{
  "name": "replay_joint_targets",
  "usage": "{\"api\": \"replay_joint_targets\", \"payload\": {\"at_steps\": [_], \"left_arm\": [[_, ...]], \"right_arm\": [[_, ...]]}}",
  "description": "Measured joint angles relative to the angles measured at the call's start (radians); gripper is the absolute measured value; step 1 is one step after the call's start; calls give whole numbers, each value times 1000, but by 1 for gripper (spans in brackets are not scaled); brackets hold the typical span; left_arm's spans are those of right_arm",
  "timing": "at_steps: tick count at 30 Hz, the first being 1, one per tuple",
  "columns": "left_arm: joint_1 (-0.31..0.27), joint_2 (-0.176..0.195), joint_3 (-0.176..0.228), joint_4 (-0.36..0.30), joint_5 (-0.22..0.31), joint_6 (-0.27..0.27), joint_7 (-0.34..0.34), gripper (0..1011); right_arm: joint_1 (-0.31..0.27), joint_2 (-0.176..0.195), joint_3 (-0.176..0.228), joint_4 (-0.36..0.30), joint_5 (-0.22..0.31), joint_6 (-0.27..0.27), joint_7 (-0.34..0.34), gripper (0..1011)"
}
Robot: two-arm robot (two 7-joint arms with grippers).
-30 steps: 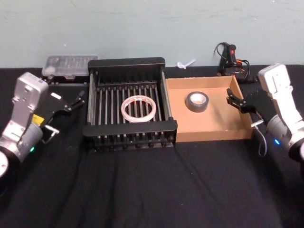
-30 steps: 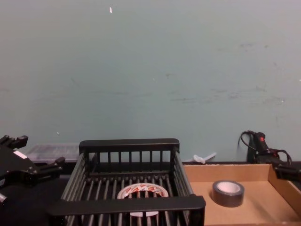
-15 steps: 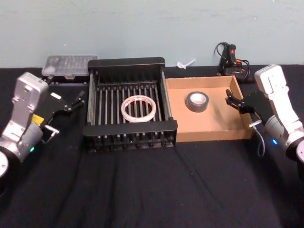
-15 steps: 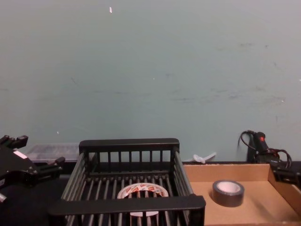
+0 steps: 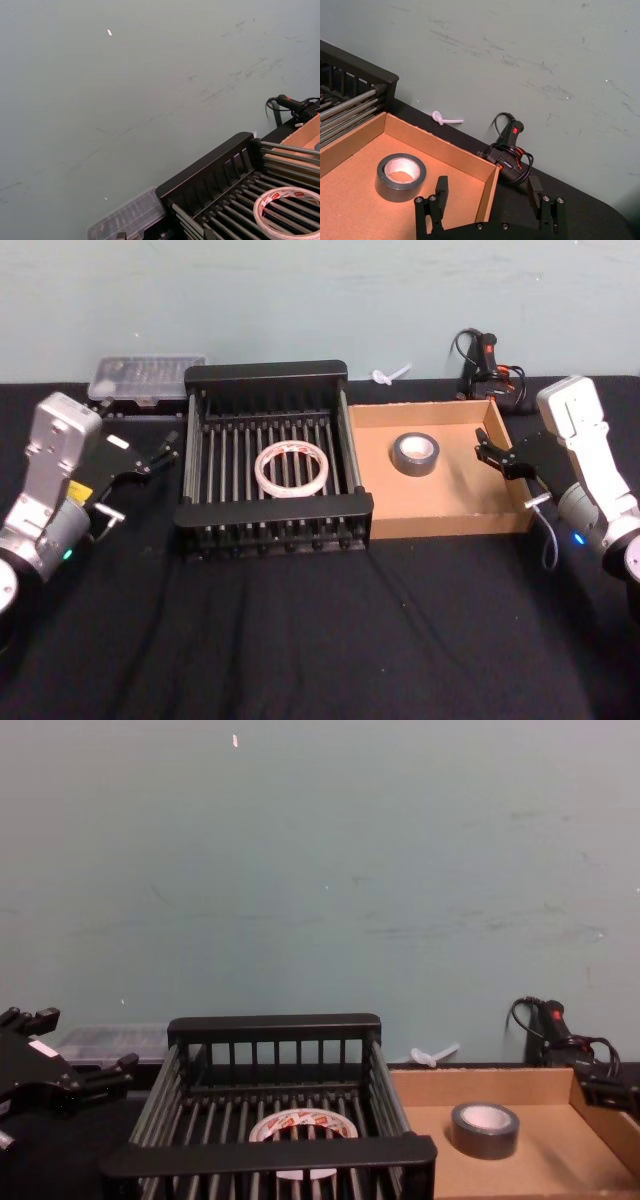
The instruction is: Pick up the white tape and place it into the black box , Pick up the silver tape and place it into the brown box.
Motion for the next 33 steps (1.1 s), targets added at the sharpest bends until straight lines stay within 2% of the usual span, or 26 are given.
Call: {"api": "replay_joint_targets", "payload": {"at_steps": [33], "left_arm": [[0,0,0,0,0,0,0,1001]], "right_arm": [[-1,1,0,-1,2,0,1,1002]]}}
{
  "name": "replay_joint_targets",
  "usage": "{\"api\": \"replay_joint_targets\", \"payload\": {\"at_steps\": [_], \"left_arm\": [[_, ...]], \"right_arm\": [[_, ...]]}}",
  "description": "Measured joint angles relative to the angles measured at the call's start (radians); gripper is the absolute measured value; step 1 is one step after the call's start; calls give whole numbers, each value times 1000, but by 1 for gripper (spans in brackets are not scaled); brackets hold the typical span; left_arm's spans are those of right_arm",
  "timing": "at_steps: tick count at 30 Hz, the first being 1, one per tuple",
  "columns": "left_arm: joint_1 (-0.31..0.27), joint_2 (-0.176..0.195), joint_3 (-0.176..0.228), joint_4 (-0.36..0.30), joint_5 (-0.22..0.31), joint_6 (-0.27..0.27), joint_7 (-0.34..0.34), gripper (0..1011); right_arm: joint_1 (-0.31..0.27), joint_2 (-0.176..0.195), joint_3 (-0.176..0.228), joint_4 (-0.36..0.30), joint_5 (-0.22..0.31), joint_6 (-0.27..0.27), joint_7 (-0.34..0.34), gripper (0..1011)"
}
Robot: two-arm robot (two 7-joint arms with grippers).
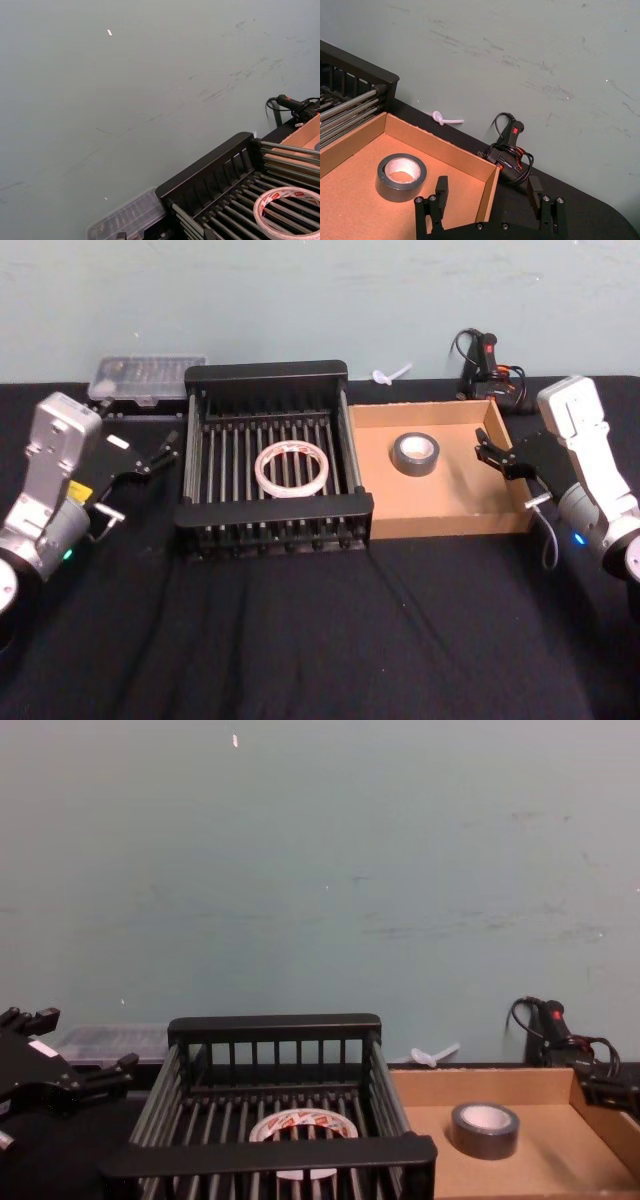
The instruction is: Pick up the white tape and place it into the black box , Pick up the silver tape and place it into the brown box.
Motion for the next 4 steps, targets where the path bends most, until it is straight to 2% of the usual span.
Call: {"api": "replay_joint_targets", "payload": {"at_steps": [4], "left_arm": [[0,0,0,0,0,0,0,1001]], "right_arm": [[0,0,0,0,0,0,0,1002]]}}
